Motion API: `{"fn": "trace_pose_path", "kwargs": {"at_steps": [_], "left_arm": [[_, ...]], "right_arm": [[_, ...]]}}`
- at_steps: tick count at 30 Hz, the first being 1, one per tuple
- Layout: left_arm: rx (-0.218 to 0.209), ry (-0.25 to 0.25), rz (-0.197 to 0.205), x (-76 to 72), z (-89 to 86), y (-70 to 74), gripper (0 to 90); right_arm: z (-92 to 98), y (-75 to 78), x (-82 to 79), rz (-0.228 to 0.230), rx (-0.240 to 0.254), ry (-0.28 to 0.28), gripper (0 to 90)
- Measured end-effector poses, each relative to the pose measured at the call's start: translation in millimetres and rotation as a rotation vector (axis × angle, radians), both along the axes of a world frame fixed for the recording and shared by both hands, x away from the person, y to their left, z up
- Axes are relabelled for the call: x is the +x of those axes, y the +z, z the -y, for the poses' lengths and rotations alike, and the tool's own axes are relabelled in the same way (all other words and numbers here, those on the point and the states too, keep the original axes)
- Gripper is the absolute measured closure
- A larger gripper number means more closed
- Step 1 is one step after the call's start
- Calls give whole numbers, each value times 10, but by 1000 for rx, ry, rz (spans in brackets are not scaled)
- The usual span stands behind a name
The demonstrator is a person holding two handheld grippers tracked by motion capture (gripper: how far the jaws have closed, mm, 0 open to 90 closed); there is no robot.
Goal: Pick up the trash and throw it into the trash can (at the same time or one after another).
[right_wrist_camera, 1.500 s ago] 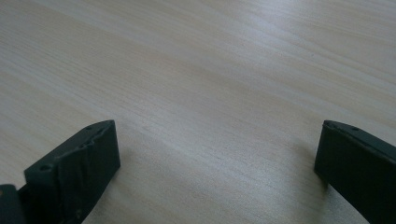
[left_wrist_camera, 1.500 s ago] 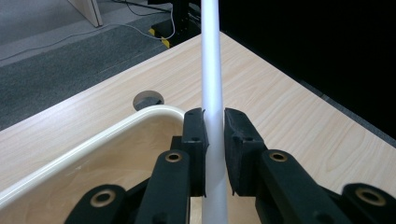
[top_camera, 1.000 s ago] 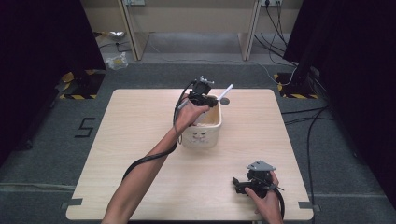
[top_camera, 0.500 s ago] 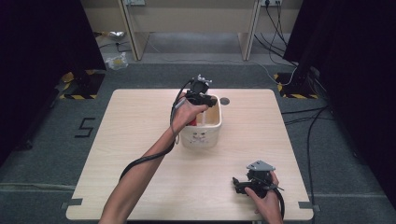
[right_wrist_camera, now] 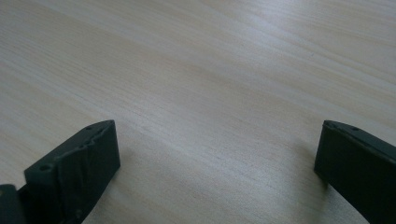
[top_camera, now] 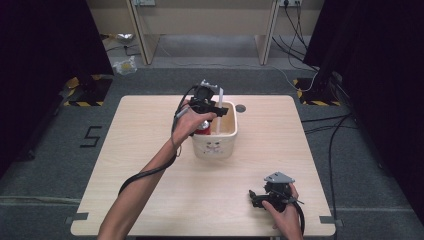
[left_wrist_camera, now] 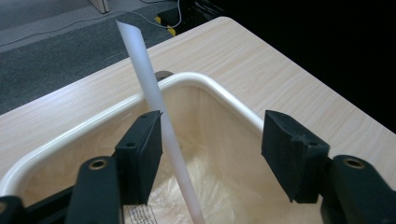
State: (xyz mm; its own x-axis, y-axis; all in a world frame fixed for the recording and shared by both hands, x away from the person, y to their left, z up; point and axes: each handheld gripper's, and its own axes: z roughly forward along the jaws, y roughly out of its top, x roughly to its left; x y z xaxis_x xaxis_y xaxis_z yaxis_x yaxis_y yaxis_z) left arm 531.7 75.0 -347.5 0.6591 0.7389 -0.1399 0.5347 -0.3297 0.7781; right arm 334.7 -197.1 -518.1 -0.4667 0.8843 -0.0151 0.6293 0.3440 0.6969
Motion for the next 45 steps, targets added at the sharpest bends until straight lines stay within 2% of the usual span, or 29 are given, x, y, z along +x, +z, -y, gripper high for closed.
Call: {"fn": "trace_pose_path", "kwargs": {"at_steps": [12, 19, 37, 45], "left_arm": [[-33, 5, 18, -157, -321, 82, 292], [-33, 9, 31, -234, -485, 107, 271], [-60, 19, 65, -467, -879, 70, 258], [-75, 24, 62, -575, -1030, -10, 256]], "right_arm": [[0, -1, 0, 1, 0, 0, 3], [-1, -2, 1, 2, 1, 0, 3], [-3, -2, 0, 0, 5, -2, 2], [-2, -3, 1, 2, 2, -1, 2]]}}
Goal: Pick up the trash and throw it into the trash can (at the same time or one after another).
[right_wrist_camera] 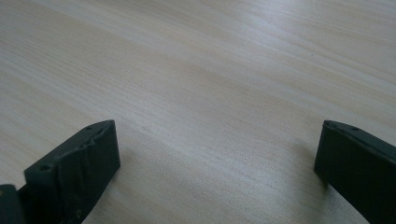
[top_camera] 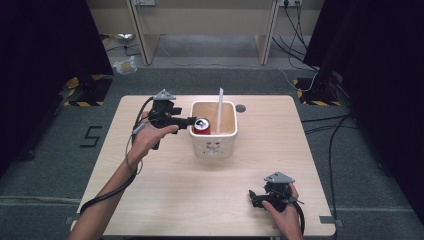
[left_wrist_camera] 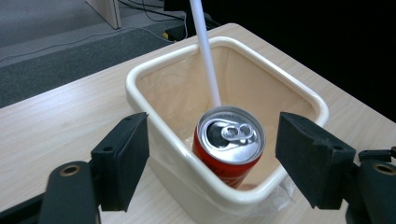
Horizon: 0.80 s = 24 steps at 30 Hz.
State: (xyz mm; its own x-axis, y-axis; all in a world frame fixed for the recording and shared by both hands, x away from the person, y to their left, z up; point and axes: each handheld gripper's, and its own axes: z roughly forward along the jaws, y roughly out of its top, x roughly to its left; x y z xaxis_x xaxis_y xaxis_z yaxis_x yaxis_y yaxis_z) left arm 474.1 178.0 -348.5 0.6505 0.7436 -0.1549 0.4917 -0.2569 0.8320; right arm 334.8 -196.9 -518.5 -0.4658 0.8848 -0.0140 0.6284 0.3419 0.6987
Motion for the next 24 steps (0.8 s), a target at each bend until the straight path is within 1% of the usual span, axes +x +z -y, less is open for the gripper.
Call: {"fn": "trace_pose_path", "kwargs": {"at_steps": [2, 5, 12, 15, 19, 24], "left_arm": [[0, -1, 0, -29, -32, -25, 256], [-14, 3, 3, -77, -88, -59, 257], [-20, 1, 3, -175, -185, -136, 253], [-30, 4, 2, -215, -234, -166, 242], [-35, 6, 12, -272, -292, -213, 228], [-37, 5, 13, -336, -340, -307, 206]], "right_arm": [[0, 0, 0, 0, 0, 0, 3], [0, 0, 0, 0, 0, 0, 2], [-1, 0, -1, 0, 0, -1, 3], [-1, 0, -1, 0, 0, -1, 3], [-2, 0, -2, 0, 0, -2, 3], [-2, 1, -2, -2, -1, -2, 2]]}}
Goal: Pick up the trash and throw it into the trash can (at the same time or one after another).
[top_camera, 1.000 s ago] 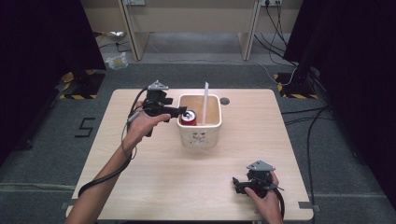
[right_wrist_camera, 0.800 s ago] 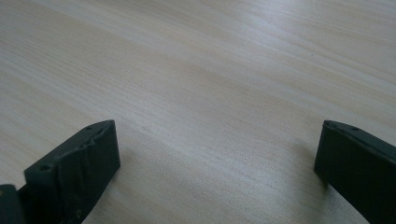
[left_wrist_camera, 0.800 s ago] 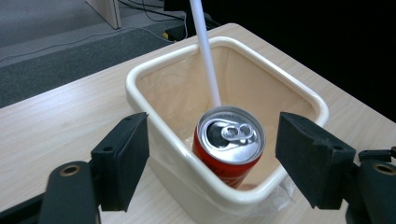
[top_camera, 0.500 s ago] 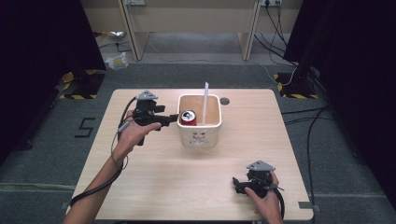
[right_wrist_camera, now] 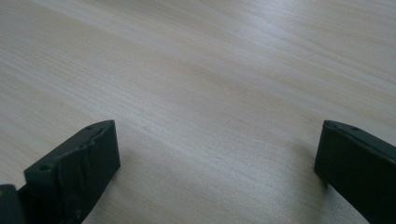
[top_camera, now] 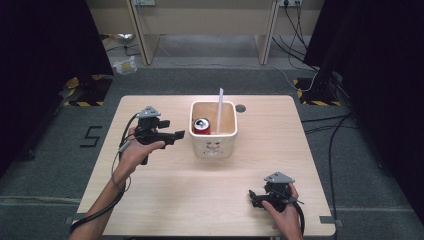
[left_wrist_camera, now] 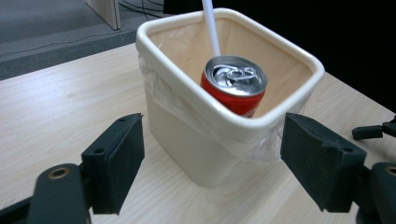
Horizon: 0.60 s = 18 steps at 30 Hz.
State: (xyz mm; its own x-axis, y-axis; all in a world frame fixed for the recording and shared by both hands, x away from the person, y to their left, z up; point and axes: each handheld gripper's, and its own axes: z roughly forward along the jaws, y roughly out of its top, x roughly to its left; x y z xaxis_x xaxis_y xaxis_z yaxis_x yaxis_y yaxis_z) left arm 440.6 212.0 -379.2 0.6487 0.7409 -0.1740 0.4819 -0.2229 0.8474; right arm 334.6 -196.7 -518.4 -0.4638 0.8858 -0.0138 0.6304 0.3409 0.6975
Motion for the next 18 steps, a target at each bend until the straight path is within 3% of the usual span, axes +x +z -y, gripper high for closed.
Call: {"fn": "trace_pose_path", "kwargs": {"at_steps": [9, 18], "left_arm": [[-25, 3, -3, -107, -86, -155, 150], [-22, 3, 4, -242, -182, -285, 150]], "right_arm": [[-2, 0, -1, -1, 1, -2, 2], [-4, 0, -2, -1, 2, -2, 2]]}}
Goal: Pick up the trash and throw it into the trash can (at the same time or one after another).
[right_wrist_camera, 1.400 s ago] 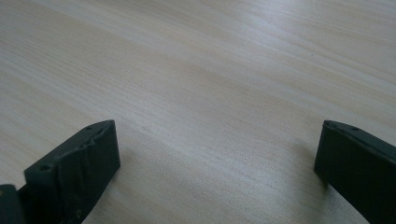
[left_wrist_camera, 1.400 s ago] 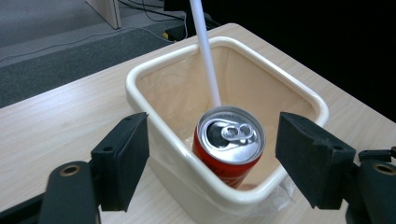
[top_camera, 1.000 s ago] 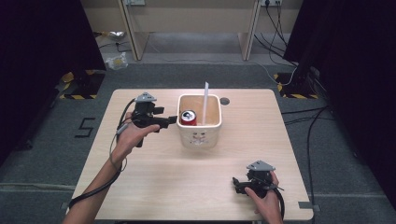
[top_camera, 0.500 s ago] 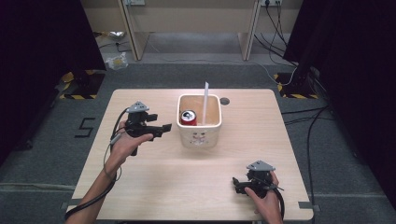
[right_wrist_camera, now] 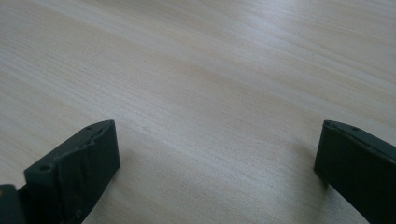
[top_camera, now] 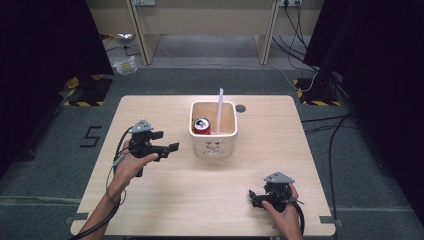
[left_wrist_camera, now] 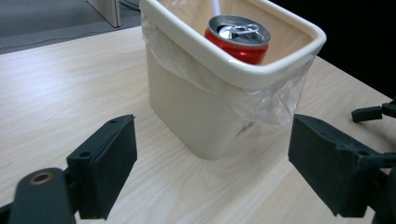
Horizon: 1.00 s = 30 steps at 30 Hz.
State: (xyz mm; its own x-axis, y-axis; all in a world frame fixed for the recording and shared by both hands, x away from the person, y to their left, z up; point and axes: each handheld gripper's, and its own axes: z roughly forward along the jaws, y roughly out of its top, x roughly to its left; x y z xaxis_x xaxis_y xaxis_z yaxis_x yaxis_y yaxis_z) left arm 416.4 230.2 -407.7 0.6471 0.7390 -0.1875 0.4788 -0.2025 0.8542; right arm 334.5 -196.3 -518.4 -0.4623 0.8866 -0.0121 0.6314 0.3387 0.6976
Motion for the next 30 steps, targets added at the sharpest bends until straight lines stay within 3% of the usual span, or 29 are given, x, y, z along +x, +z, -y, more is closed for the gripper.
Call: {"fn": "trace_pose_path", "kwargs": {"at_steps": [14, 22, 30], "left_arm": [[17, 7, 12, -164, -52, -220, 151], [19, -22, 4, -274, -8, -357, 152], [51, -31, 15, -364, 41, -476, 152]], "right_arm": [[-1, 0, 0, -1, 0, -1, 2], [-1, 1, 0, -1, 0, 0, 2], [-1, 0, 0, -1, 0, -1, 2]]}}
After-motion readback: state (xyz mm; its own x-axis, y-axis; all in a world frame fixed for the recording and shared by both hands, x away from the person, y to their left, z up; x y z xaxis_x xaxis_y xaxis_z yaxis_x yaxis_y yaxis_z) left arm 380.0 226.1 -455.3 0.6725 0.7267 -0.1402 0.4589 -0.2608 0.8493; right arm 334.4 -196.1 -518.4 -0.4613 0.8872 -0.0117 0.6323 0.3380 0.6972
